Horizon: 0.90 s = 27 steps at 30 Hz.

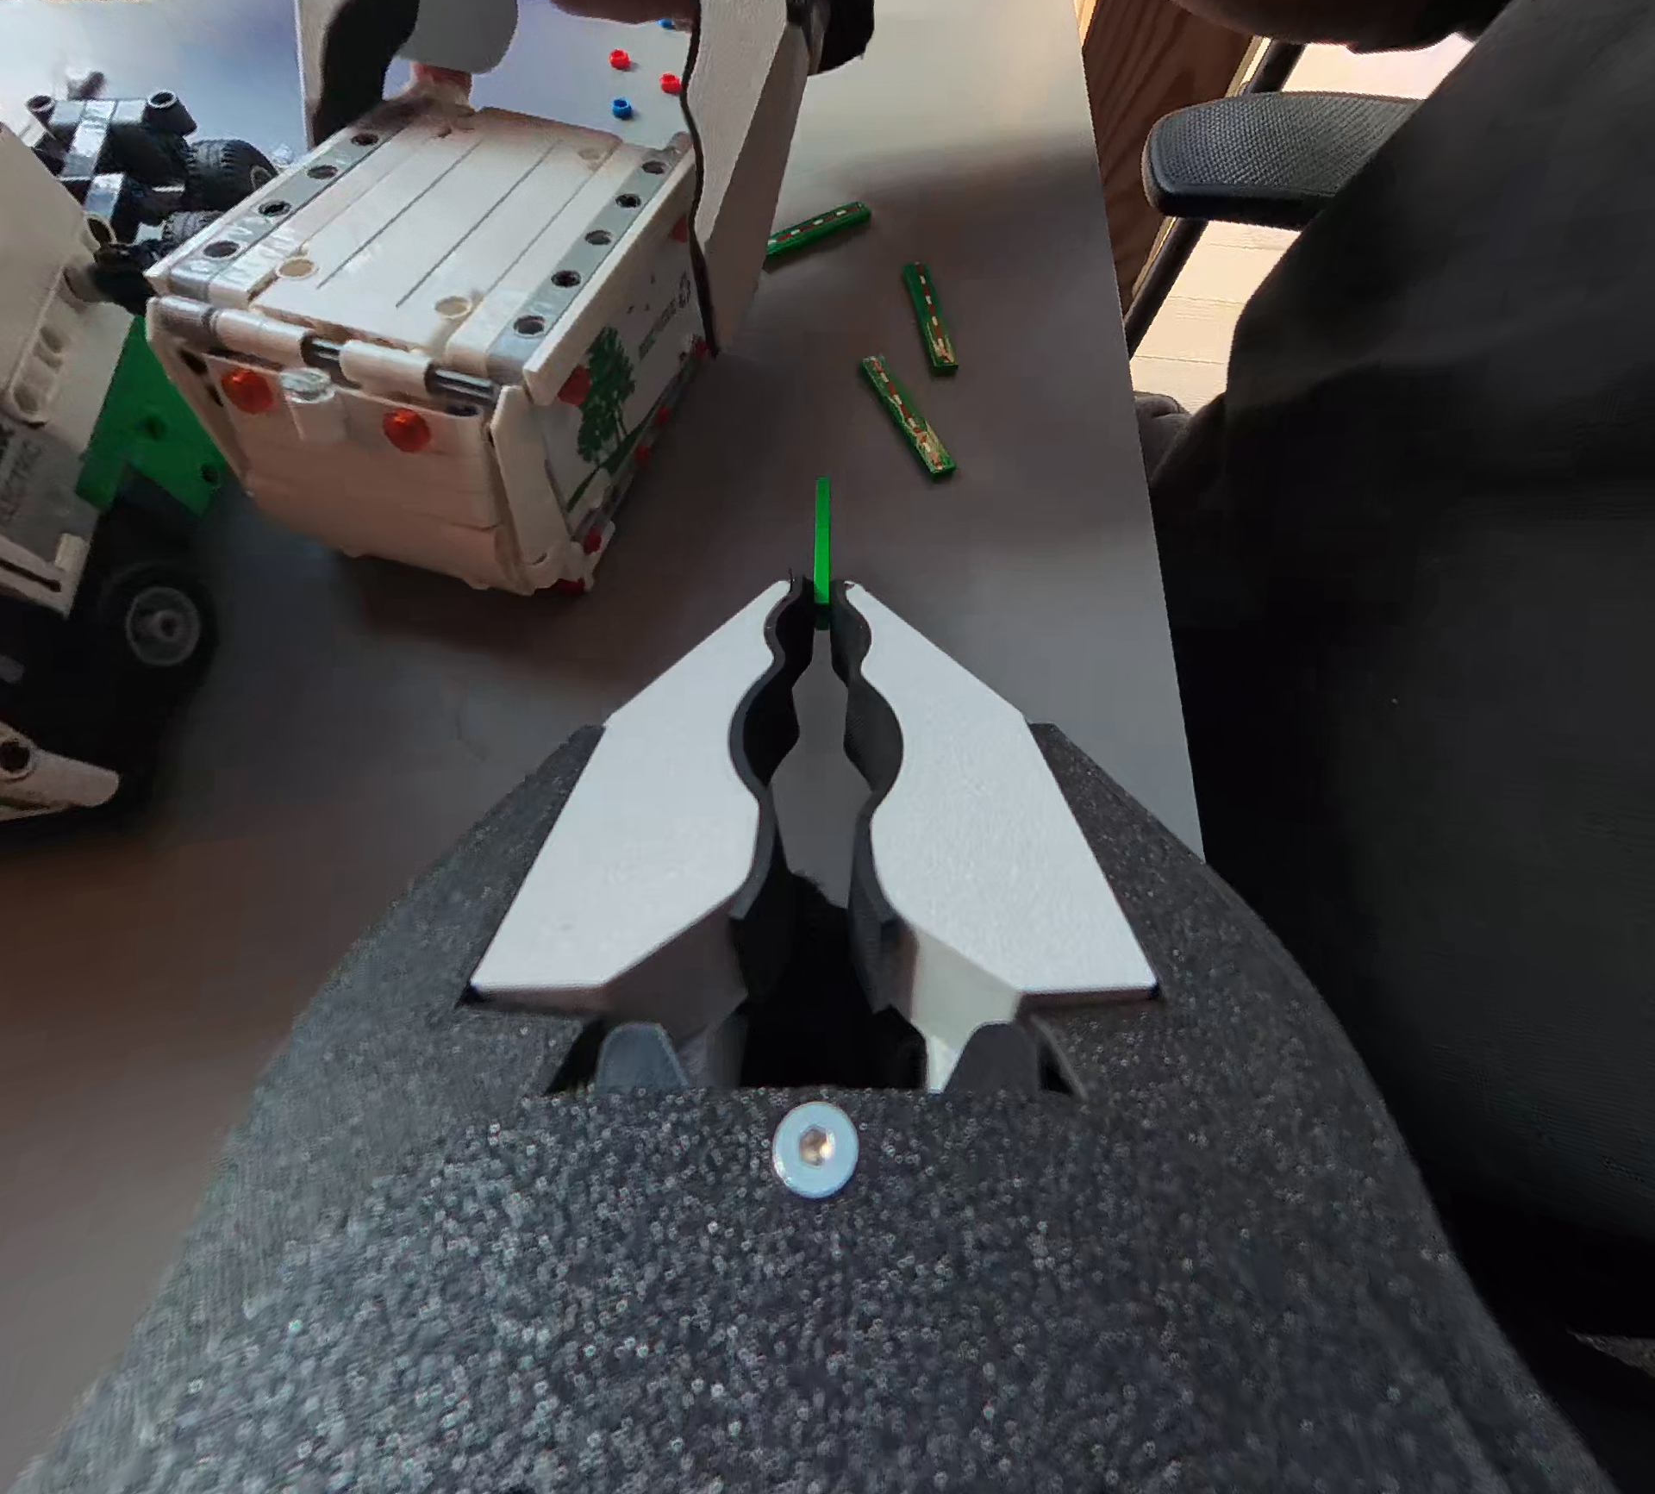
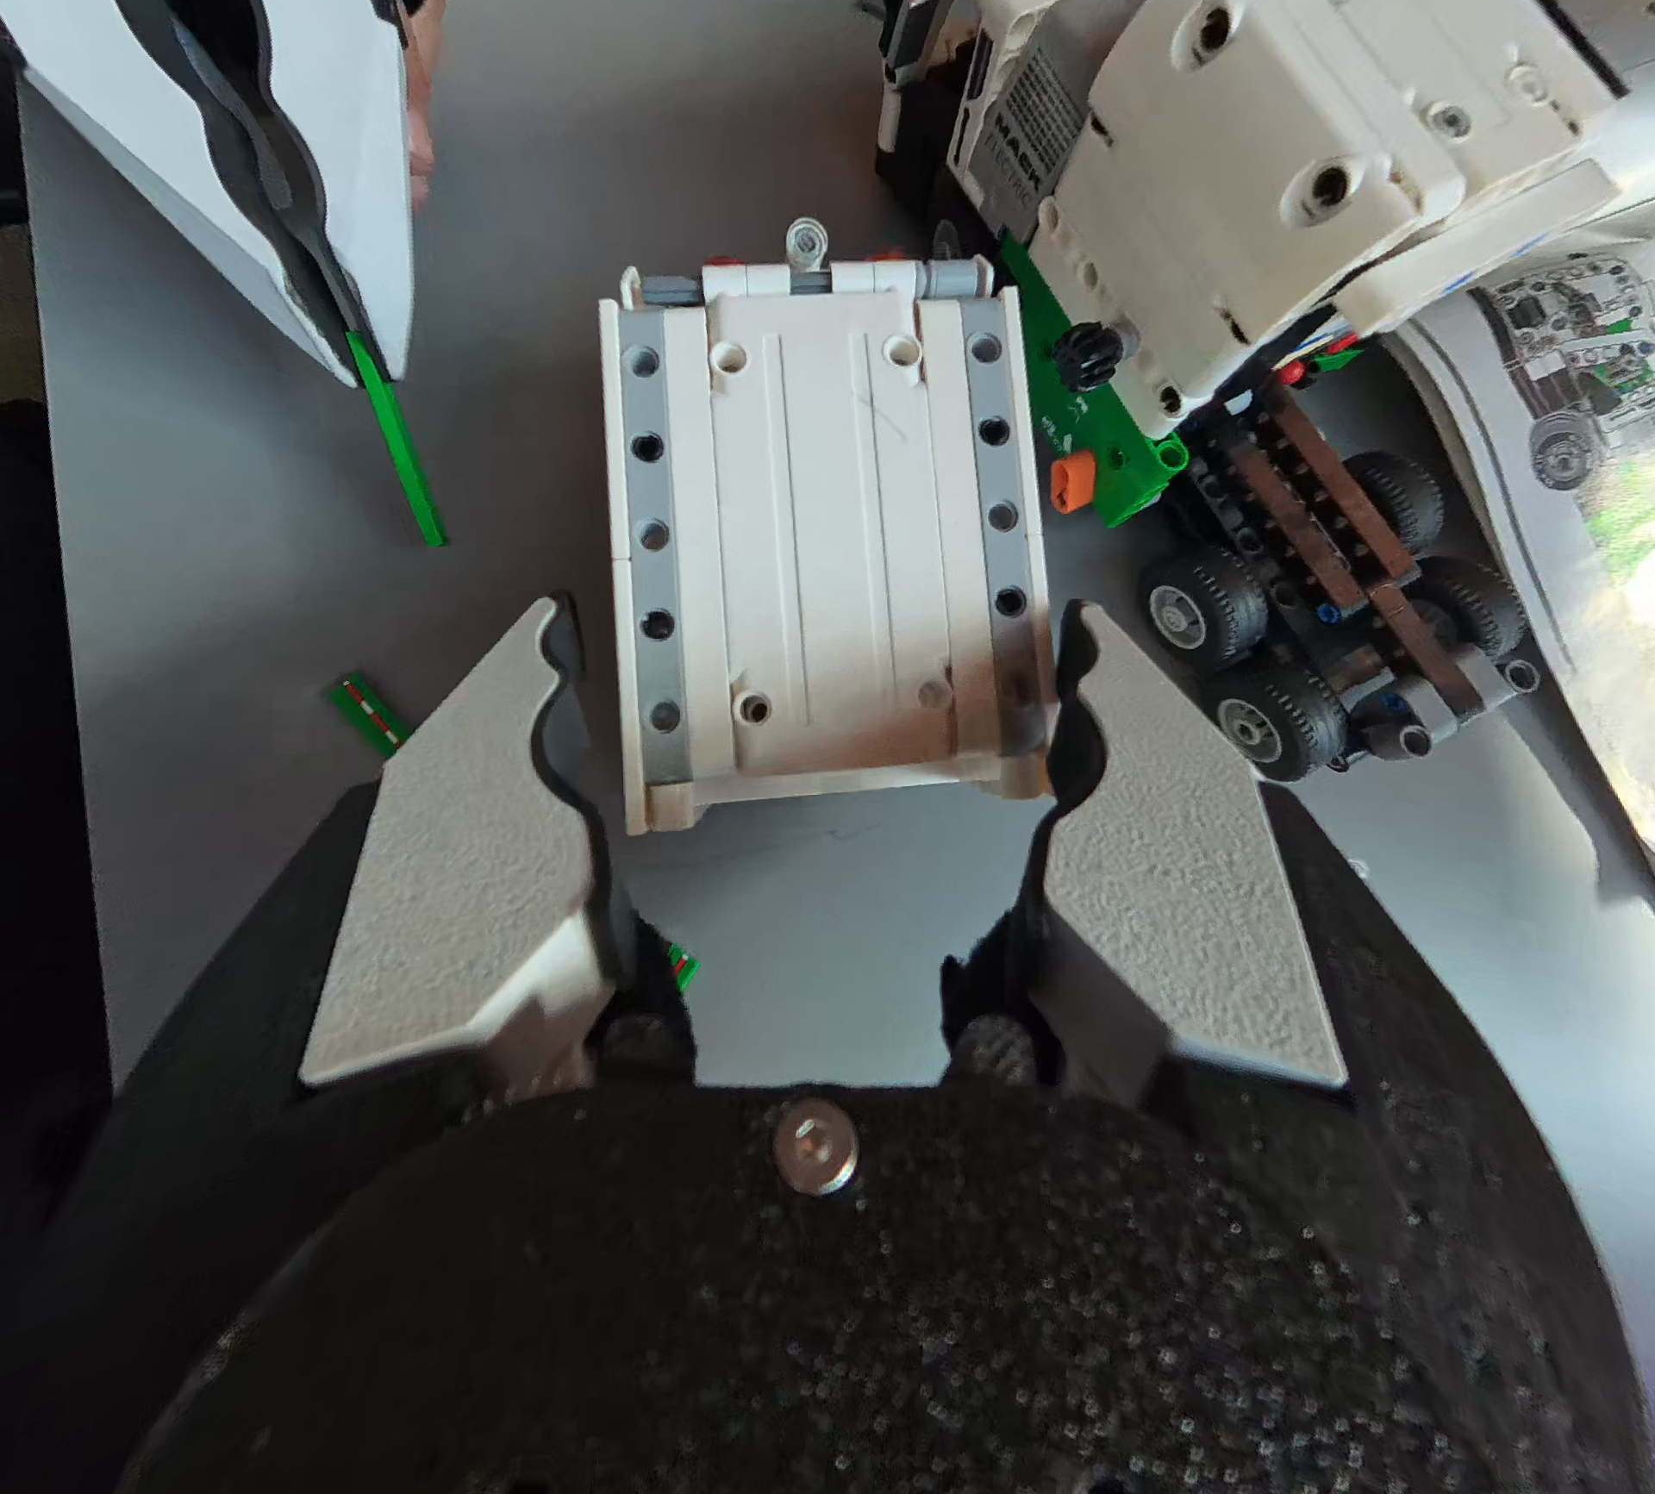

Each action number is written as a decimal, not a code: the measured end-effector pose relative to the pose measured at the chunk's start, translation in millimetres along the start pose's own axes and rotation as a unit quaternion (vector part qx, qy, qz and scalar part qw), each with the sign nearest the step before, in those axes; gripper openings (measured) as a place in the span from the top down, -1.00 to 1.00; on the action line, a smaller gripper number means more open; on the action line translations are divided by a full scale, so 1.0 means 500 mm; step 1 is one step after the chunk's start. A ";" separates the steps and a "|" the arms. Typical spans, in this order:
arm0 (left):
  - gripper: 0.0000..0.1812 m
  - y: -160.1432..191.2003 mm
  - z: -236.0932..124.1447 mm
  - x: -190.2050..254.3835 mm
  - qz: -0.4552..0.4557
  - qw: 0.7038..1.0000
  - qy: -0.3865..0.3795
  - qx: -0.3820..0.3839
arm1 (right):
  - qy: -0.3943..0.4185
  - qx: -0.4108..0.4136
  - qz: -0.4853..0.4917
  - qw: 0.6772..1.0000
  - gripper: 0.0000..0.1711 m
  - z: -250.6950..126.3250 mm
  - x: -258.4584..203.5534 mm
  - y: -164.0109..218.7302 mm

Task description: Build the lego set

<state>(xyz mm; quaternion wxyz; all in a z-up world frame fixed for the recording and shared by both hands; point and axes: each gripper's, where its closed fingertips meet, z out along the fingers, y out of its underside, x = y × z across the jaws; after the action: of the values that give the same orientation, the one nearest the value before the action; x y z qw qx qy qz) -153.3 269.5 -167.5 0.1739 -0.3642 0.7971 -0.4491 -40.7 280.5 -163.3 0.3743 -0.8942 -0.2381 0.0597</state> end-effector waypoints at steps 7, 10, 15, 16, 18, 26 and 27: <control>0.98 -0.005 0.020 -0.030 -0.017 0.999 -0.026 -0.012 | -0.015 -0.049 -0.018 0.999 -0.10 0.013 0.006 0.003; 0.98 -0.007 0.017 -0.050 -0.036 0.998 -0.051 -0.006 | -0.032 -0.052 -0.012 0.998 -0.10 0.010 0.004 0.005; 0.98 -0.015 0.008 -0.060 -0.053 0.997 -0.060 0.013 | -0.094 -0.046 0.018 0.994 -0.10 0.004 -0.025 -0.005; 0.98 -0.016 0.008 -0.059 -0.057 0.997 -0.057 0.015 | -0.096 -0.044 0.023 0.994 -0.10 0.006 -0.024 -0.008; 0.98 -0.017 0.008 -0.061 -0.069 0.996 -0.057 0.016 | -0.100 -0.042 0.023 0.994 -0.10 0.008 -0.023 -0.011; 0.98 -0.024 0.008 -0.060 -0.096 0.994 -0.040 0.027 | -0.119 -0.049 0.020 0.992 -0.10 0.011 -0.020 -0.014; 0.98 -0.025 0.009 -0.053 -0.096 0.995 -0.030 0.027 | -0.121 -0.047 0.020 0.991 -0.10 0.011 -0.020 -0.014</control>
<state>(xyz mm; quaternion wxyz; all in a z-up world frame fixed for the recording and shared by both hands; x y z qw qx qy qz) -127.1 282.3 -160.6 0.1639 -0.4473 0.7407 -0.4738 -53.9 283.4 -162.9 0.2989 -0.9017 -0.2660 0.1639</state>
